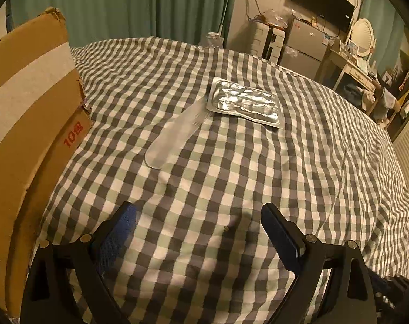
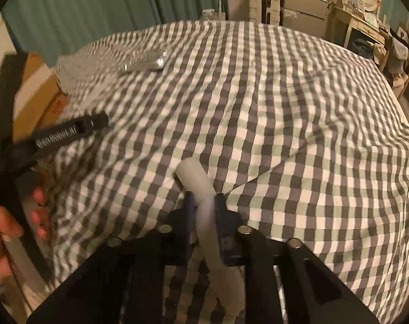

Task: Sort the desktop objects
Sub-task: 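Grasp the white plastic stick with the right gripper, then grasp the clear comb with the left gripper while the right holds the stick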

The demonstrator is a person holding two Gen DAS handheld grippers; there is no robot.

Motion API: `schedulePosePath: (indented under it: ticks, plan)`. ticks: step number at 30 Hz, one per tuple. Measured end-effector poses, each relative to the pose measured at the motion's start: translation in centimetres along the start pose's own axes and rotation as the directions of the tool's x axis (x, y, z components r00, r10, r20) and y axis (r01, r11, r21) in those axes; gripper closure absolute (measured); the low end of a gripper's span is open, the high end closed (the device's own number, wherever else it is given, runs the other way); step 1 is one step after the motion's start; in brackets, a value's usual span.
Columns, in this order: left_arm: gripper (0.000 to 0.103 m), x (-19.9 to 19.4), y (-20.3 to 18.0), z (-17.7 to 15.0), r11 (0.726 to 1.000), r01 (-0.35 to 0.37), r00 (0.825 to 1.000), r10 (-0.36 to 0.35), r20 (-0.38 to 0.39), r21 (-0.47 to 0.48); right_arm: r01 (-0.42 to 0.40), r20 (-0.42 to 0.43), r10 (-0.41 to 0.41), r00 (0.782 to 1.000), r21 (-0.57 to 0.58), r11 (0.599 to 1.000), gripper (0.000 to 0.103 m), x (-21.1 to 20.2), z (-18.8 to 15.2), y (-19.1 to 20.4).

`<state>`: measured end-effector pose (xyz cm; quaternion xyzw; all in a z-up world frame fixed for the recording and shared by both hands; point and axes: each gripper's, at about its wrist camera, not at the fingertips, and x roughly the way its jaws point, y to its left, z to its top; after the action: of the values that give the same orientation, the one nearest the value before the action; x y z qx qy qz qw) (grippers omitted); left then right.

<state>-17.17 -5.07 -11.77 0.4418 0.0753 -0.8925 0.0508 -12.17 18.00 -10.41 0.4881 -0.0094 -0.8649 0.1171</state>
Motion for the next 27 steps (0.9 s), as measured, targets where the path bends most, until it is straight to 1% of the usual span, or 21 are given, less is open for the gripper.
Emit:
schedulePosePath:
  ticks: [3, 7, 11, 13, 14, 15, 16, 17, 18, 19, 20, 22, 23, 24, 27]
  plan:
    - [0.007, 0.1, 0.4, 0.7, 1.0, 0.009, 1.0, -0.009, 0.021, 0.01, -0.015, 0.017, 0.015, 1.0, 0.004, 1.0, 0.092, -0.8, 0.1, -0.2]
    - [0.007, 0.8, 1.1, 2.4, 0.999, 0.018, 0.999, -0.02, 0.049, 0.036, -0.059, 0.058, 0.055, 0.997, 0.055, 0.997, 0.092, -2.2, 0.6, -1.0]
    - [0.007, 2.0, 1.8, 4.3, 0.998, -0.019, 0.996, 0.014, 0.088, 0.056, -0.051, 0.125, 0.044, 0.991, 0.051, 0.997, 0.092, -3.9, 1.3, -1.1]
    - [0.007, 3.3, 1.8, 5.3, 0.995, -0.047, 0.994, 0.039, 0.098, 0.083, -0.061, 0.122, 0.055, 0.991, 0.049, 0.997, 0.092, -4.0, 1.6, -1.2]
    - [0.009, 4.2, 1.9, 5.6, 0.995, -0.041, 0.995, 0.032, 0.091, 0.097, -0.052, 0.126, 0.046, 0.991, 0.047, 0.998, 0.092, -3.9, 1.5, -1.1]
    - [0.014, 4.8, 1.9, 5.8, 0.995, -0.019, 0.996, 0.011, 0.083, 0.099, -0.055, 0.124, 0.049, 0.991, 0.046, 0.997, 0.092, -3.8, 1.4, -1.0]
    - [0.029, 5.3, 2.1, 5.9, 0.995, 0.013, 0.997, -0.02, 0.075, 0.097, -0.07, 0.101, 0.065, 0.993, 0.048, 0.996, 0.092, -3.3, 1.2, -1.1]
    - [0.049, 5.3, 2.2, 5.9, 0.994, 0.04, 0.996, -0.048, 0.081, 0.098, -0.061, 0.091, 0.056, 0.994, 0.051, 0.997, 0.092, -2.9, 0.9, -1.0]
    - [0.067, 4.9, 2.1, 5.9, 0.991, 0.069, 0.993, -0.08, 0.085, 0.116, -0.057, 0.085, 0.052, 0.995, 0.051, 0.997, 0.092, -2.9, 0.7, -1.1]
    - [0.078, 4.7, 1.9, 5.8, 0.987, 0.08, 0.993, -0.091, 0.076, 0.139, -0.058, 0.071, 0.055, 0.996, 0.047, 0.997, 0.092, -2.6, 0.6, -1.1]
    - [0.078, 4.3, 1.2, 5.5, 0.981, 0.062, 0.995, -0.075, 0.068, 0.186, -0.049, 0.064, 0.046, 0.997, 0.05, 0.998, 0.092, -2.3, 0.5, -1.1]
    - [0.078, 3.3, 0.3, 4.8, 0.964, 0.054, 0.997, -0.069, 0.045, 0.262, -0.059, 0.055, 0.055, 0.997, 0.06, 0.996, 0.092, -2.1, 0.5, -1.2]
    - [0.078, 2.8, 0.1, 4.5, 0.962, 0.055, 0.997, -0.067, 0.036, 0.267, -0.061, 0.061, 0.057, 0.997, 0.063, 0.996, 0.092, -2.3, 0.5, -1.1]
    - [0.078, 2.4, 0.1, 4.3, 0.964, 0.067, 0.997, -0.075, 0.02, 0.258, -0.063, 0.065, 0.059, 0.996, 0.06, 0.996, 0.092, -2.4, 0.5, -1.0]
    - [0.078, 0.7, 1.1, 2.7, 0.978, 0.133, 0.991, -0.127, -0.044, 0.159, -0.062, 0.071, 0.059, 0.996, 0.042, 0.997, 0.092, -3.0, 0.6, -0.5]
